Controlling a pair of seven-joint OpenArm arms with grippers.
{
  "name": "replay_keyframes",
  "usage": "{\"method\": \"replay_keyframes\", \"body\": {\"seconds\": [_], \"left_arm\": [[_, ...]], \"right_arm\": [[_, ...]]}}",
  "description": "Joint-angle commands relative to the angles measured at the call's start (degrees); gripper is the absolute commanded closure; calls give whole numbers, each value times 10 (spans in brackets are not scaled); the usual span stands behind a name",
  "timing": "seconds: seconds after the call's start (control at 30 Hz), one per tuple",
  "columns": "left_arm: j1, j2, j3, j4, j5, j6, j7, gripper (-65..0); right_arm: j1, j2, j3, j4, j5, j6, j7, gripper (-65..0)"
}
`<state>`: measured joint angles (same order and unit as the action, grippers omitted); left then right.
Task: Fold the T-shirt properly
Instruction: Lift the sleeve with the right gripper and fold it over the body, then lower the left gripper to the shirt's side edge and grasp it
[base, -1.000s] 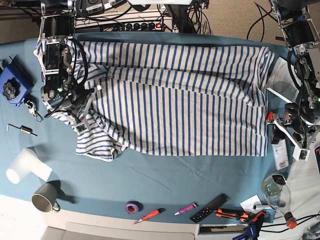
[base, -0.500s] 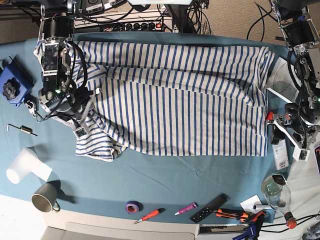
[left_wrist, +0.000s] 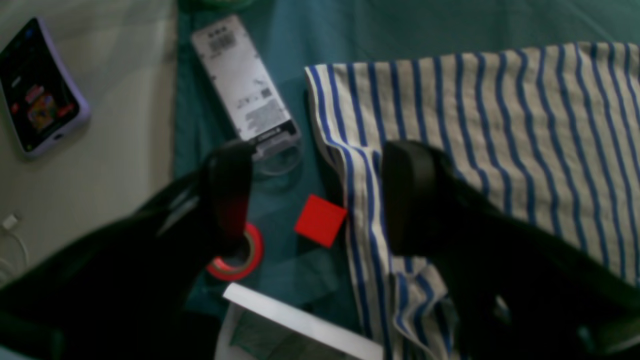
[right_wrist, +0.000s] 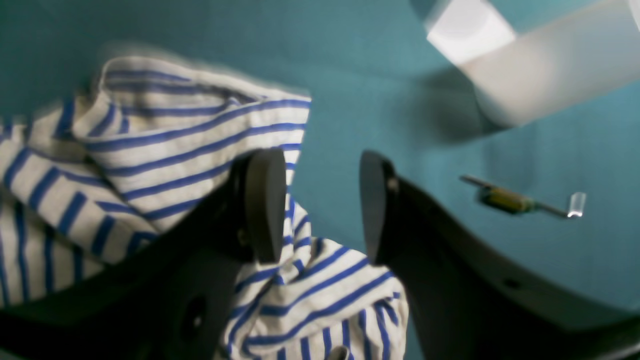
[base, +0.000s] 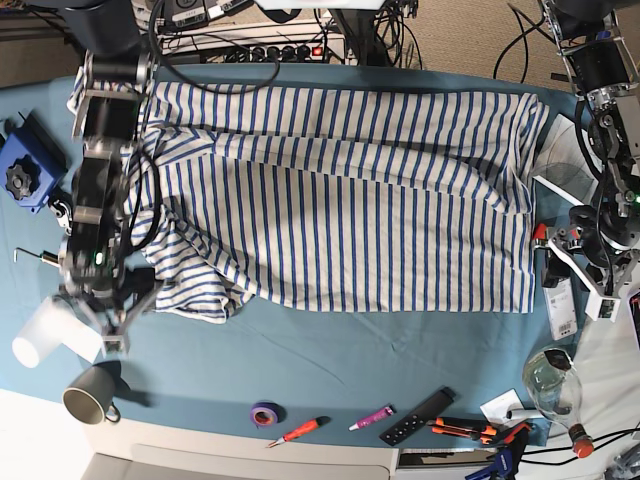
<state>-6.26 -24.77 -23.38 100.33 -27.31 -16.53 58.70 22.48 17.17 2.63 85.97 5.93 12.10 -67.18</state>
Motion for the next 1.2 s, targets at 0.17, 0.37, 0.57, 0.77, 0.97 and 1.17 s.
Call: {"method": "replay_keyframes", "body": {"seconds": [0.17,0.37,0.57,0.77,0.97,1.17], "left_arm": [[-10,-11,-4,8,-5,0,-13,-408],[-10,-11,-4,8,-24,0,-13,-408],[-10,-11,-4,8,-24,0,-12,-408],[-10,-11,-4,8,-30,0,-12,-408],[-10,-11,-4,8,-30,0,-13,-408],[-10,-8,0,8,-29,0,-40,-357]], "right_arm": [[87,8,2,-160,13,1,42,-250],[96,4,2,-270,14,1,75,-251],[96,-8,2,-308,22,2,126,-250],[96,-38,2,-312,22,2,134,-250],[97,-49,1,-312,20,2,138,-250],[97,-49,1,-312,20,2,130,-249]]}}
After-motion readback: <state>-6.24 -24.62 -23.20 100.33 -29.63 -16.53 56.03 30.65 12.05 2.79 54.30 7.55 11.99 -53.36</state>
